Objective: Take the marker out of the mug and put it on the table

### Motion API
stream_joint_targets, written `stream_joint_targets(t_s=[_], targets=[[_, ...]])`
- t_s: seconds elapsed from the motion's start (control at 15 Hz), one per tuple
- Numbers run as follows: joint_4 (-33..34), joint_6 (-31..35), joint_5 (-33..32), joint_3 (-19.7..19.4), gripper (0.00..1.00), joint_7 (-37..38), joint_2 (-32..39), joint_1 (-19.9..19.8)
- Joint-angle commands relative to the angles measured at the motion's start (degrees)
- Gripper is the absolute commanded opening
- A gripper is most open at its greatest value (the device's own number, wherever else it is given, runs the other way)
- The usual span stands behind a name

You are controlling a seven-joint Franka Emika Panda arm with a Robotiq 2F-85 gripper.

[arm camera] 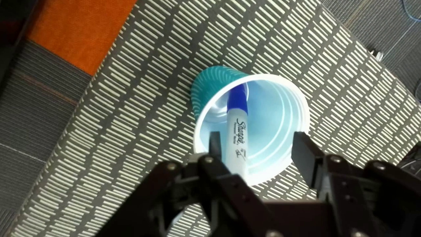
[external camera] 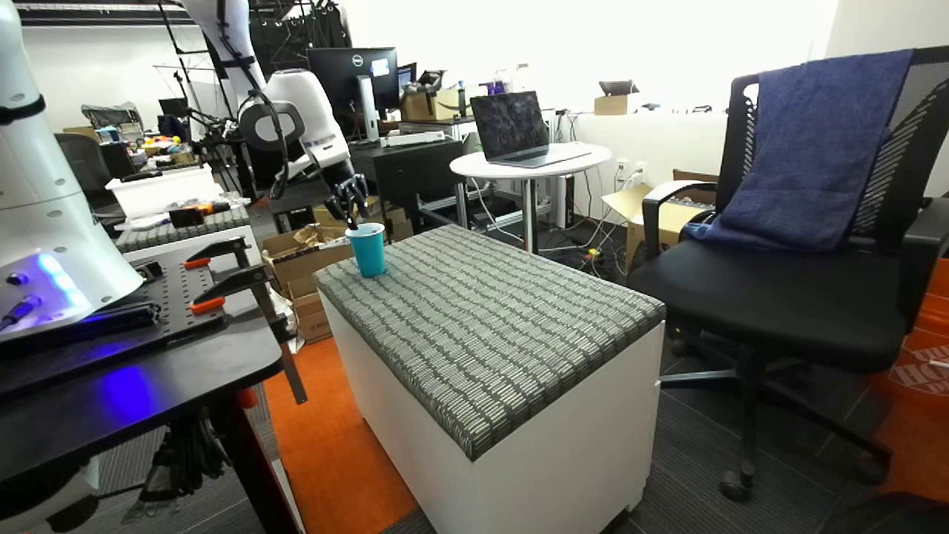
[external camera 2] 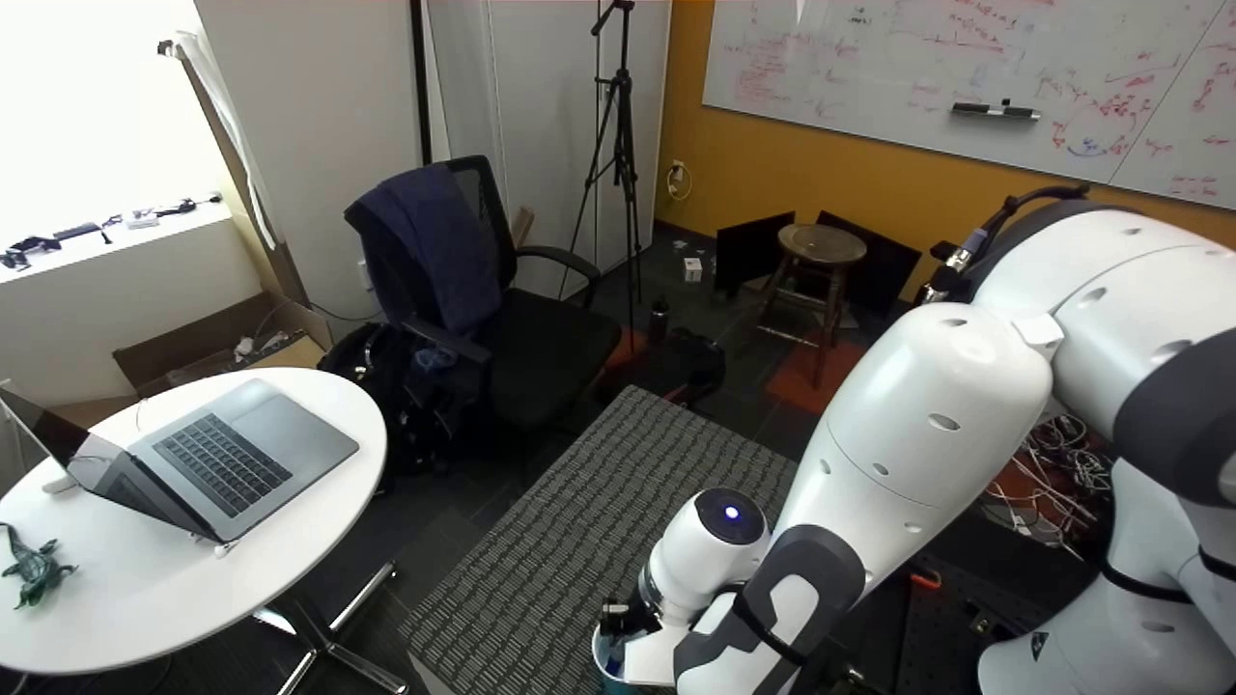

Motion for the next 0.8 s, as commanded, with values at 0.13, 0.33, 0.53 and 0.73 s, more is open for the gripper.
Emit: stream_joint_targets(t_s=[0.13, 0.33, 0.53, 0.73], targets=[[2.6, 0.8, 0.9, -5.7, 0.55, 1.6, 2.4, 6.8], [2.7, 0.3, 1.4, -9.5, 0.59, 2.1, 3.2, 11.0], [2.8, -0.1, 1.5, -12.7, 0.59, 3.6, 4.0, 14.7], [2.9, -0.7, 1.5, -15.2, 0.56, 5.0, 4.5, 17.7]])
